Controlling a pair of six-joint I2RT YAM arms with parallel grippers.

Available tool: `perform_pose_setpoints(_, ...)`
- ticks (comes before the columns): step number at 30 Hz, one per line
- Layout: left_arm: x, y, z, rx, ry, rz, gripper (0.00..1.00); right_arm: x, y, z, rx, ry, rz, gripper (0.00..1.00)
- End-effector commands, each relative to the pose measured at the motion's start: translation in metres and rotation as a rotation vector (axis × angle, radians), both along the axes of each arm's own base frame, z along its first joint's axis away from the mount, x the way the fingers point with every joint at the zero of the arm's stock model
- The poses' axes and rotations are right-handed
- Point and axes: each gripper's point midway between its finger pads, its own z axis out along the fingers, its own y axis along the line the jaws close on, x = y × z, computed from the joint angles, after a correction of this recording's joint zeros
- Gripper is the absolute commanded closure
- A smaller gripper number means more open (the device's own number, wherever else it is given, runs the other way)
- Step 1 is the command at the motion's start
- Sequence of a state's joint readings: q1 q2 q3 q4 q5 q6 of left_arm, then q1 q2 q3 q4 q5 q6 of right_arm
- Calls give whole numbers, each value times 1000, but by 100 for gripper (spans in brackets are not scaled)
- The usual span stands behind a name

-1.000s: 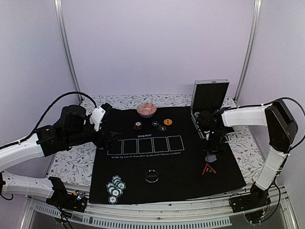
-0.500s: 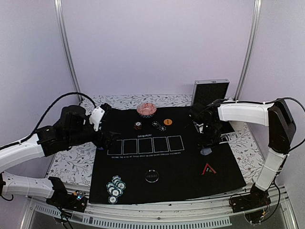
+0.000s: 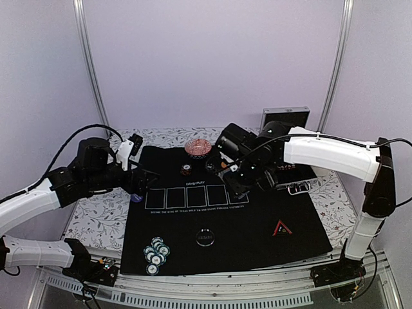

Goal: Distribute texas hold em gaming equipment
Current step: Pass from the right arm to the left

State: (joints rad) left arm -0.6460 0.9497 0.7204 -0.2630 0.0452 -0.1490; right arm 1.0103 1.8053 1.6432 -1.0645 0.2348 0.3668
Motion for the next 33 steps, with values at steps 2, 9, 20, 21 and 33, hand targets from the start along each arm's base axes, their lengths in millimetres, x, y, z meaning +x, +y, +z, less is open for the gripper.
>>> perform_pose_setpoints(2, -19, -24, 1, -207, 140, -96, 12, -24, 55, 5, 30, -63, 205, 53)
perform_pose_setpoints(9, -46, -41, -14, -390, 214, -221, 15, -63, 108, 2, 52, -91, 414, 53)
perform_pose_setpoints(20, -45, -43, -28, -376, 246, -213, 11, -81, 134, -18, 14, -74, 550, 53)
perform_pose_setpoints(21, -44, -43, -32, -371, 252, -209, 12, -83, 135, -20, 10, -70, 560, 53)
perform_pose_setpoints(33, -49, -50, -41, -411, 350, -261, 24, -93, 151, -9, 13, -135, 670, 53)
